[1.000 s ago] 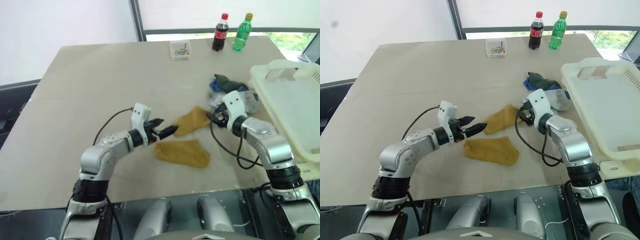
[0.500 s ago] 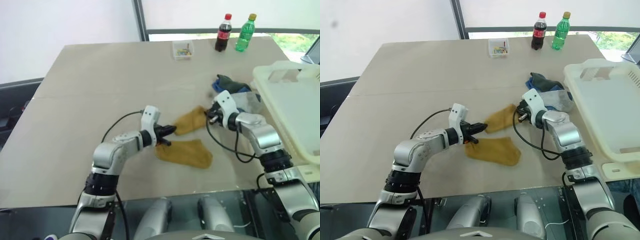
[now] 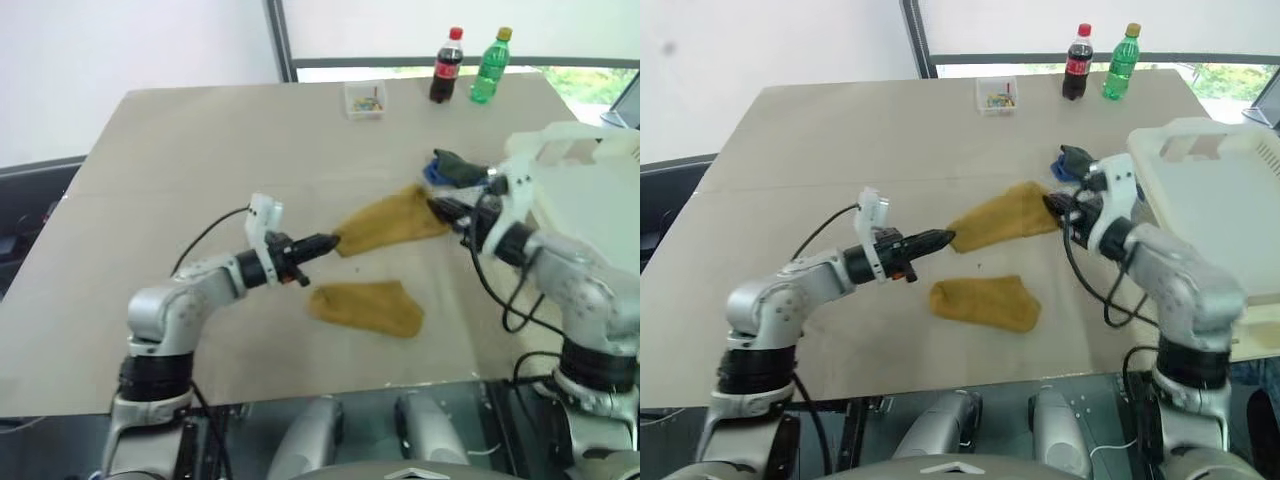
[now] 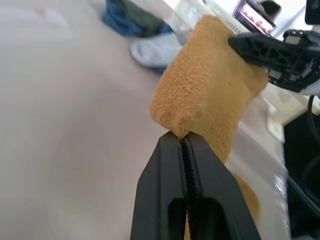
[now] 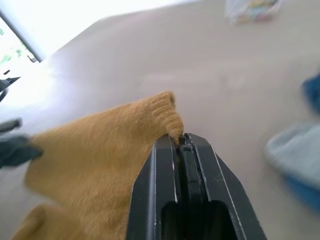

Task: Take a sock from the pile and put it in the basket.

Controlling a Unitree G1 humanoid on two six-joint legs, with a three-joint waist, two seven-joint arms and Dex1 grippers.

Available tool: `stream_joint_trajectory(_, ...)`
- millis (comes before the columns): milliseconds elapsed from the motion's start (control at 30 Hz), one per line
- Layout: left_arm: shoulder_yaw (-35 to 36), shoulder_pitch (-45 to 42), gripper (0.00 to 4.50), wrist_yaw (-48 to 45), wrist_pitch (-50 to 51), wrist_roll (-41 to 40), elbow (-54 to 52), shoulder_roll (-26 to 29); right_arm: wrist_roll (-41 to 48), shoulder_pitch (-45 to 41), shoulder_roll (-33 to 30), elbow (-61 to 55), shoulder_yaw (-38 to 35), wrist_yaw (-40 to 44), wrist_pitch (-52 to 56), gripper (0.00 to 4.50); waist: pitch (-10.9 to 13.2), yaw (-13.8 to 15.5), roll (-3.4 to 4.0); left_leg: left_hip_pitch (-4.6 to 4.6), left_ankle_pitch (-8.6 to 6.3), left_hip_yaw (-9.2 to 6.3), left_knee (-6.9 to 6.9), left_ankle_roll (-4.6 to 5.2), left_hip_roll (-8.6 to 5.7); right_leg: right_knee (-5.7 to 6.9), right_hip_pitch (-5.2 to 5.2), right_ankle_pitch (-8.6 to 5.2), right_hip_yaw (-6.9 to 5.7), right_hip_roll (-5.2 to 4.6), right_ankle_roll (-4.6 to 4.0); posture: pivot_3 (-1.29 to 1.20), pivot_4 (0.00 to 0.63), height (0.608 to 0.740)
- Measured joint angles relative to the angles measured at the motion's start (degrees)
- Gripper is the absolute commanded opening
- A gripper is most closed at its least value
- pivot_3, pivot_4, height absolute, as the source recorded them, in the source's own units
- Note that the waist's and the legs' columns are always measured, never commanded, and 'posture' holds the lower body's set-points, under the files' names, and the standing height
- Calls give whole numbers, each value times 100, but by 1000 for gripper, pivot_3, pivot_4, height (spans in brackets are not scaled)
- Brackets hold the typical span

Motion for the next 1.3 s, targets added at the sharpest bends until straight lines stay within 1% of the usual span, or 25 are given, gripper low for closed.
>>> stream_joint_trajectory(33,-33,54,0,-206,82,-61,-3,206,126,333,97,-331,1,-151,184,55,1,0,1,0,0,2,0,1,-1,0,0,0,1,-2,0,0,150,739)
stream_joint_trajectory(133,-210,73,0,-544,126,-65,-5,495,363,697,415,-896,-21,-534,430,55,1,-1,2,9,1,7,3,1,-2,3,6,1,4,-2,2,0,150,739)
stream_joint_trajectory(233,-428,19,0,-695,90,50,34,568,424,1014,471,-1291,114,-822,466,55,1,-2,2,16,1,5,3,-1,1,4,6,1,2,1,3,0,150,739)
stream_joint_trajectory(333,-736,-46,0,-819,-43,371,161,760,246,1428,265,-1321,516,-946,353,55,1,-2,2,12,2,6,3,-1,1,3,5,0,2,0,2,0,150,739)
stream_joint_trajectory(467,-1041,-87,0,-941,-98,628,253,879,12,1660,8,-1301,925,-975,67,55,1,-13,1,9,2,6,2,-2,1,2,3,0,3,0,2,0,150,739)
stream_joint_trajectory(800,-1072,-141,0,-1181,-160,821,279,1075,-266,1985,-144,-1214,1364,-987,-555,55,1,-9,1,9,1,5,2,-1,3,2,4,-1,3,0,3,0,150,739)
stream_joint_trajectory(967,-1218,-141,0,-1225,-197,957,279,1145,-509,2109,-153,-975,1615,-993,-853,55,1,-8,1,9,1,6,2,-1,2,1,4,-1,2,-1,3,0,150,739)
stream_joint_trajectory(1067,-1338,-140,963,-1240,-200,1061,280,1146,-650,2268,-163,-798,1748,-978,-1071,0,1,-2,0,9,1,4,2,-1,2,1,4,-1,1,0,3,0,150,739)
stream_joint_trajectory(1167,-1443,-140,2196,-1194,-350,1254,288,1135,-814,2373,-168,-641,1912,-953,-1328,0,1,-2,0,10,1,5,2,-1,2,1,5,-1,2,-1,3,0,150,739)
stream_joint_trajectory(1200,-1461,-141,2653,-1164,-391,1305,290,1110,-861,2387,-181,-611,1951,-940,-1410,0,0,-3,-1,11,1,6,2,-1,2,1,5,-1,3,0,3,0,150,739)
stream_joint_trajectory(1233,-1474,-141,3210,-1140,-426,1361,295,1077,-928,2419,-207,-574,2016,-922,-1535,0,-2,0,-4,12,1,5,2,-1,3,1,5,-1,2,0,4,0,150,739)
stream_joint_trajectory(1267,-1484,-140,3639,-1133,-440,1395,302,1065,-977,2443,-222,-558,2048,-890,-1617,0,-2,0,-5,12,1,4,2,-1,3,1,5,-1,1,0,4,0,150,739)
stream_joint_trajectory(1300,-1486,-141,4217,-1130,-456,1417,308,1055,-1004,2479,-242,-530,2060,-845,-1720,531,-2,-1,-5,12,1,4,2,-1,3,1,5,-1,1,0,4,0,150,739)
